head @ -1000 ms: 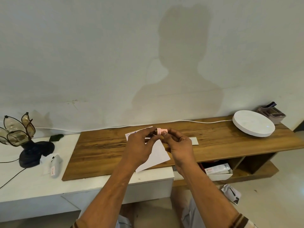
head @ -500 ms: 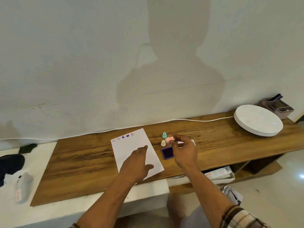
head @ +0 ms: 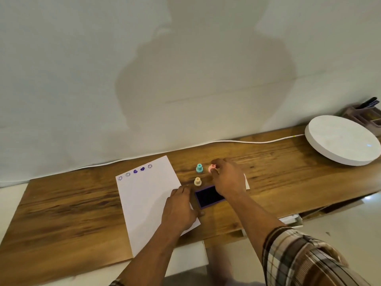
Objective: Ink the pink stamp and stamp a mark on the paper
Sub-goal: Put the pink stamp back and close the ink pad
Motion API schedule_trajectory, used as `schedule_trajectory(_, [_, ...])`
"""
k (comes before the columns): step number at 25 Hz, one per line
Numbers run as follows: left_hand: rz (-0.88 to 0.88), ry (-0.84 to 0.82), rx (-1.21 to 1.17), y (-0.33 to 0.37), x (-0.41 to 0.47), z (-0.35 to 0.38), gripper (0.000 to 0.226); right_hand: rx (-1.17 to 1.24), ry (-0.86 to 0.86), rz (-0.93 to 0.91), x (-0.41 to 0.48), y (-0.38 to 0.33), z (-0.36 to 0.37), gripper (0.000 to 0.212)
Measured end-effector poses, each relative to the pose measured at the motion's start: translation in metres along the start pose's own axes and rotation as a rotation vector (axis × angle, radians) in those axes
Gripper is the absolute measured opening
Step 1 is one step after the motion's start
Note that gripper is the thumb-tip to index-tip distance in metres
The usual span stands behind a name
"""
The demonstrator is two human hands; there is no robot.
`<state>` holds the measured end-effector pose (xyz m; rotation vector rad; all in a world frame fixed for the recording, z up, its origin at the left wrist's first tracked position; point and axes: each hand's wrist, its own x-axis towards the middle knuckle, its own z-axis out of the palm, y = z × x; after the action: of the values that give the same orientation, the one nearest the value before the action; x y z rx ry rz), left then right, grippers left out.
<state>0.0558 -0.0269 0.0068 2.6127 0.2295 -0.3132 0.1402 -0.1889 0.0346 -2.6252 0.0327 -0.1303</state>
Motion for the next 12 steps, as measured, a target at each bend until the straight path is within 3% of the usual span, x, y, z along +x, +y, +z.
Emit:
schedule_trajectory(4, [0.027,0.038,0.029,-0.006,0.006,0.007,0.086,-0.067,-0.071,-0.045,0.006,-0.004,0.009,0.031])
schedule_trajectory(12, [0.045,0.076,0.069,-0.002,0.000,0.008,0.078,-0.002,-0.096,0.012,-0.008,0.005,0.017,0.038])
